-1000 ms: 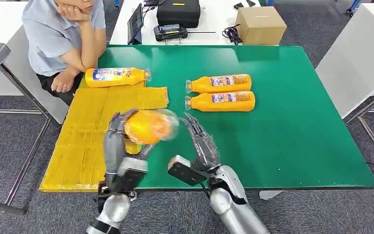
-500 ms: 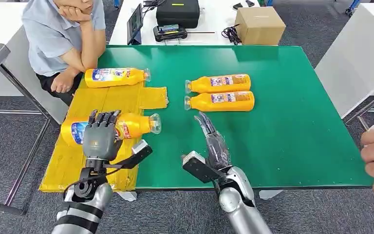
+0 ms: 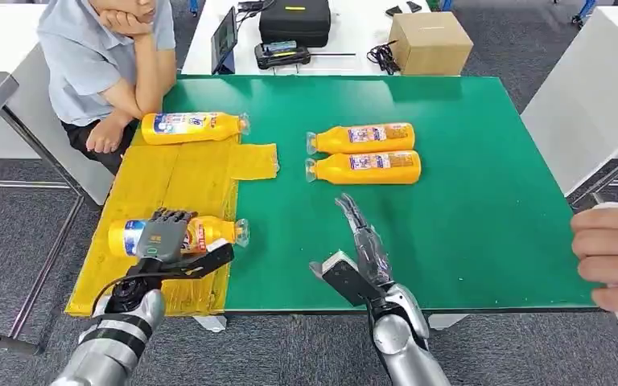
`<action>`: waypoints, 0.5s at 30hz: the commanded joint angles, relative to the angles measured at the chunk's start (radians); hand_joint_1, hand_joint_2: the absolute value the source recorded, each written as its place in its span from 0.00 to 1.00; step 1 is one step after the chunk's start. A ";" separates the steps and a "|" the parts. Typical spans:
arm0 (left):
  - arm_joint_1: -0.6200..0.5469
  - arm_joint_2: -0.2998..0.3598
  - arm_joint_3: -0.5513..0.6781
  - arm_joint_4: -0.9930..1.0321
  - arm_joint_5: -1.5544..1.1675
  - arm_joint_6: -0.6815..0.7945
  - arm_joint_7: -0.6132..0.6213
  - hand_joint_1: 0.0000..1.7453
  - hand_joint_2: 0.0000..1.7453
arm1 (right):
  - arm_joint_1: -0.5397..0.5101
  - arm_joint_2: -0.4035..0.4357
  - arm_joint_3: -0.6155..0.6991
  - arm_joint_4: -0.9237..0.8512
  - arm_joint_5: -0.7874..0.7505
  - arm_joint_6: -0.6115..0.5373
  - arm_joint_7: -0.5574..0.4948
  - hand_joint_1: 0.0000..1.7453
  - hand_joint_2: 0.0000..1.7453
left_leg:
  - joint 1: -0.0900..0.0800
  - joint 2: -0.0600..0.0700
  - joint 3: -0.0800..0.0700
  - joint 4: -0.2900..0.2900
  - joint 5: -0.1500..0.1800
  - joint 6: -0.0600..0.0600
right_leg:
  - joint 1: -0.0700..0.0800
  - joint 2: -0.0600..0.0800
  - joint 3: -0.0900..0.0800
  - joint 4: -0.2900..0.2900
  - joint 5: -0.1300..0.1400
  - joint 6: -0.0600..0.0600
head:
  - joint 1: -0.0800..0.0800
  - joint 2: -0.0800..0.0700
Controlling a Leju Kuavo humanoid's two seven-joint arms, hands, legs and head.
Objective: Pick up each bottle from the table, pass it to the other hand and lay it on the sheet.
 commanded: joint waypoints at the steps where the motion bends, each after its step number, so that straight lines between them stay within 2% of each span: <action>1: -0.070 0.030 0.028 0.208 0.004 -0.018 -0.001 1.00 1.00 | -0.014 0.006 -0.032 0.036 -0.004 0.008 -0.003 0.00 1.00 | 0.001 0.003 0.007 -0.001 -0.001 -0.002 | 0.001 0.003 0.007 -0.001 0.000 -0.003 | 0.000 0.000; 8: -0.071 0.031 0.028 0.214 0.010 -0.021 0.001 1.00 1.00 | -0.016 0.008 -0.028 0.045 -0.006 0.014 -0.004 0.00 1.00 | 0.000 0.003 0.010 -0.001 0.000 -0.003 | 0.001 0.002 0.008 -0.001 0.000 -0.002 | 0.000 0.000; 9: -0.074 0.030 0.033 0.225 0.021 -0.004 -0.001 0.94 1.00 | -0.019 0.009 -0.023 0.055 -0.007 0.018 -0.004 0.00 1.00 | 0.000 0.003 0.010 -0.002 0.000 -0.002 | 0.000 0.002 0.008 -0.001 0.000 -0.002 | 0.000 0.000; 10: -0.076 0.030 0.031 0.229 0.020 -0.007 0.001 0.77 1.00 | -0.020 0.011 -0.022 0.059 -0.009 0.021 -0.004 0.00 1.00 | 0.001 0.004 0.011 -0.002 0.000 -0.003 | 0.001 0.003 0.009 -0.001 0.000 -0.003 | 0.000 0.000; 11: -0.081 0.029 0.025 0.233 0.013 -0.009 0.002 0.18 1.00 | -0.022 0.012 -0.019 0.064 -0.009 0.022 -0.004 0.00 1.00 | 0.000 0.003 0.010 -0.002 0.001 -0.002 | 0.000 0.002 0.009 -0.001 0.000 -0.002 | 0.000 0.000; 12: -0.086 0.021 0.030 0.237 0.020 -0.001 0.010 0.01 1.00 | -0.026 0.013 -0.014 0.070 -0.009 0.026 -0.004 0.00 1.00 | 0.001 0.004 0.011 -0.002 0.000 -0.003 | 0.001 0.003 0.010 -0.001 0.000 -0.003 | 0.000 0.000; 15: -0.100 -0.001 0.014 0.246 0.002 -0.038 0.044 0.00 1.00 | -0.038 0.015 -0.012 0.071 -0.009 0.030 -0.002 0.00 1.00 | 0.000 0.002 0.011 -0.001 0.001 -0.002 | 0.000 0.002 0.009 0.000 0.000 -0.002 | 0.000 0.000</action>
